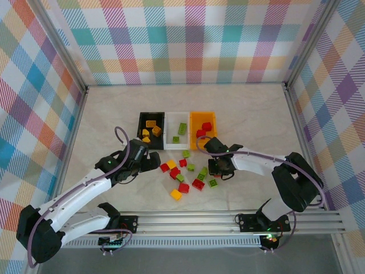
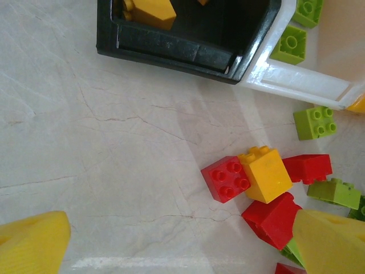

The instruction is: Sort the legos into containers by color

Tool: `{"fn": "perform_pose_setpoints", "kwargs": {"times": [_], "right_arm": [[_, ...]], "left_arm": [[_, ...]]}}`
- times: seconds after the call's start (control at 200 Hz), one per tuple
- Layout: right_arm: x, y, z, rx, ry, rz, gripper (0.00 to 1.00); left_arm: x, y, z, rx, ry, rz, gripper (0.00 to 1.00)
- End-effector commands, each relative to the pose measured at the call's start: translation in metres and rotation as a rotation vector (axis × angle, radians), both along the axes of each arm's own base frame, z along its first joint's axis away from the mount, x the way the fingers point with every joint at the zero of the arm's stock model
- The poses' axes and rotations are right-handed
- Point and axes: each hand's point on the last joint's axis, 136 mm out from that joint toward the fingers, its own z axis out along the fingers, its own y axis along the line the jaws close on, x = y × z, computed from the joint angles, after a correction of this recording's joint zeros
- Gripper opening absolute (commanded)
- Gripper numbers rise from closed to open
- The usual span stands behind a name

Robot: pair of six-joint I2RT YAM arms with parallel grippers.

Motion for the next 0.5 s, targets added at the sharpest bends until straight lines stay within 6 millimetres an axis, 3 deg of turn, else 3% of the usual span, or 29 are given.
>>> {"fn": "perform_pose_setpoints", "kwargs": {"times": [0.0, 0.125, 0.23, 0.39, 0.495], "right_arm": [[0.013, 0.004, 0.031, 0.038, -0.083, 0.011, 0.29], [0.039, 0.021, 0.082, 0.101, -0.195, 0.05, 0.28], [0.071, 0.036, 0.11, 0.14, -0.26, 0.055, 0.29], [0.127, 0.053, 0.117, 0.154, -0.294, 0.02, 0.3], [0.162, 0.055, 0.109, 0.148, -0.293, -0.022, 0.31]], "left_arm": [[-0.003, 0.002, 0.001, 0.001, -0.011, -0.002, 1.0], [-0.003, 0.0, 0.001, -0.005, -0.017, -0.021, 1.0], [-0.004, -0.003, -0.002, -0.019, -0.014, -0.033, 1.0], [-0.003, -0.004, 0.006, -0.014, -0.037, -0.062, 1.0], [-0.004, -0.003, 0.008, -0.02, -0.042, -0.06, 1.0]]}}
